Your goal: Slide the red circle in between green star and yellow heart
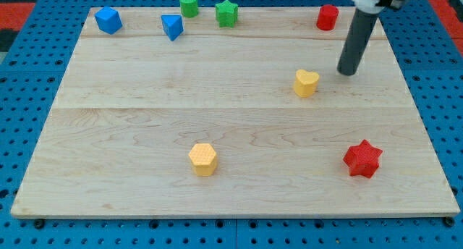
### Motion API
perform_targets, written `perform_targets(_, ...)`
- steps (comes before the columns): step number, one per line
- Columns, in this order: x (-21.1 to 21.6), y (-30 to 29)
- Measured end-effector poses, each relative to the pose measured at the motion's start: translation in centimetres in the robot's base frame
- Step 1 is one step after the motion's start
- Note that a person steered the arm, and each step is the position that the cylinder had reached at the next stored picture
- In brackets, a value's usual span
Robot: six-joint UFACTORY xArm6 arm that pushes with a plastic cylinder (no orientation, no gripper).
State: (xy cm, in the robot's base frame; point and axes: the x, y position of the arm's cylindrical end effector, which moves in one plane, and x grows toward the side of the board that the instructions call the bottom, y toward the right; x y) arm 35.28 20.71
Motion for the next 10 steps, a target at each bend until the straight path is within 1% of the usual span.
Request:
perform_targets(1, -1.1, 5.4)
perform_targets(2, 3.2, 7.0)
perform_targets(7, 3.4, 6.1)
perform_targets(10, 3.5, 3.3)
